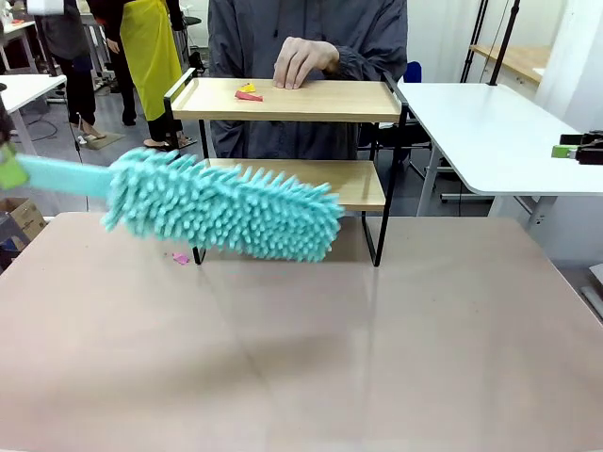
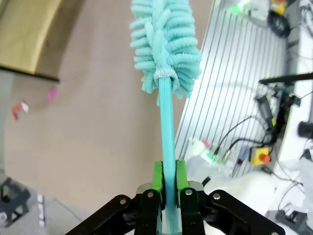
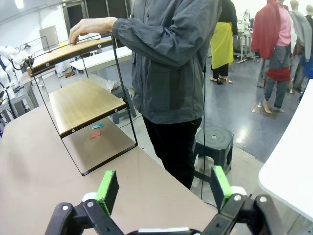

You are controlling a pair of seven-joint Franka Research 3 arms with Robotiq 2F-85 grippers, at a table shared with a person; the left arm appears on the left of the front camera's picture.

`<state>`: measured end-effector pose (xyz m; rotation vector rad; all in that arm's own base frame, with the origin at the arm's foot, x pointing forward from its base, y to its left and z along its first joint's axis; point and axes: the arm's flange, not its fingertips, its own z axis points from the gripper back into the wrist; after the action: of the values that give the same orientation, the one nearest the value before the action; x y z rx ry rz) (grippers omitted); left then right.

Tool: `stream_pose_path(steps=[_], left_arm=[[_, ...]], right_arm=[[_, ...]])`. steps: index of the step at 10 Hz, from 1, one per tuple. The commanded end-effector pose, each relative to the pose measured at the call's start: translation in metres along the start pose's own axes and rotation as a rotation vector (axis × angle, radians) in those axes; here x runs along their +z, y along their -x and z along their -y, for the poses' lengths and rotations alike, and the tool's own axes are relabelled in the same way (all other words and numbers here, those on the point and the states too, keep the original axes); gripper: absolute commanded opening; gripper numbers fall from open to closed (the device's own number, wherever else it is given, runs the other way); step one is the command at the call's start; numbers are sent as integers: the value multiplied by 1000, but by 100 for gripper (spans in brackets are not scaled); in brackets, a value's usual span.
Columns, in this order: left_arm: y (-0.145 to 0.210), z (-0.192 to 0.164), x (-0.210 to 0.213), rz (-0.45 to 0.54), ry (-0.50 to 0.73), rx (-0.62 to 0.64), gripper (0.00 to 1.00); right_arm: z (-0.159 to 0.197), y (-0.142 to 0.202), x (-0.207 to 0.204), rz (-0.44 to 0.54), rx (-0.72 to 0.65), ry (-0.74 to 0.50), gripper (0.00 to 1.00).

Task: Clean the shelf.
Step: Clean the specific section of the Shelf indicated by the human with the Duster.

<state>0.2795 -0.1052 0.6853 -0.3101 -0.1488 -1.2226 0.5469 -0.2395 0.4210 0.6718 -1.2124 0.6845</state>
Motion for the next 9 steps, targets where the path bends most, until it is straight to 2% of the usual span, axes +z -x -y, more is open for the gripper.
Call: stream_pose_path(steps=[1, 3, 5, 8, 9], left_arm=[[-44, 15, 19, 127, 28, 2, 13], [-94, 34, 36, 237, -14, 89, 13], [-142, 45, 45, 230, -96, 197, 13], [-205, 58, 42, 299, -160, 405, 13], [-224, 61, 37, 327, -229, 493, 13]], right_arm=[[0, -2, -1, -5, 6, 2, 100], [0, -2, -1, -5, 6, 2, 100], [0, -2, -1, -5, 6, 2, 100], [0, -2, -1, -5, 6, 2, 100], [0, -2, -1, -5, 6, 2, 100]])
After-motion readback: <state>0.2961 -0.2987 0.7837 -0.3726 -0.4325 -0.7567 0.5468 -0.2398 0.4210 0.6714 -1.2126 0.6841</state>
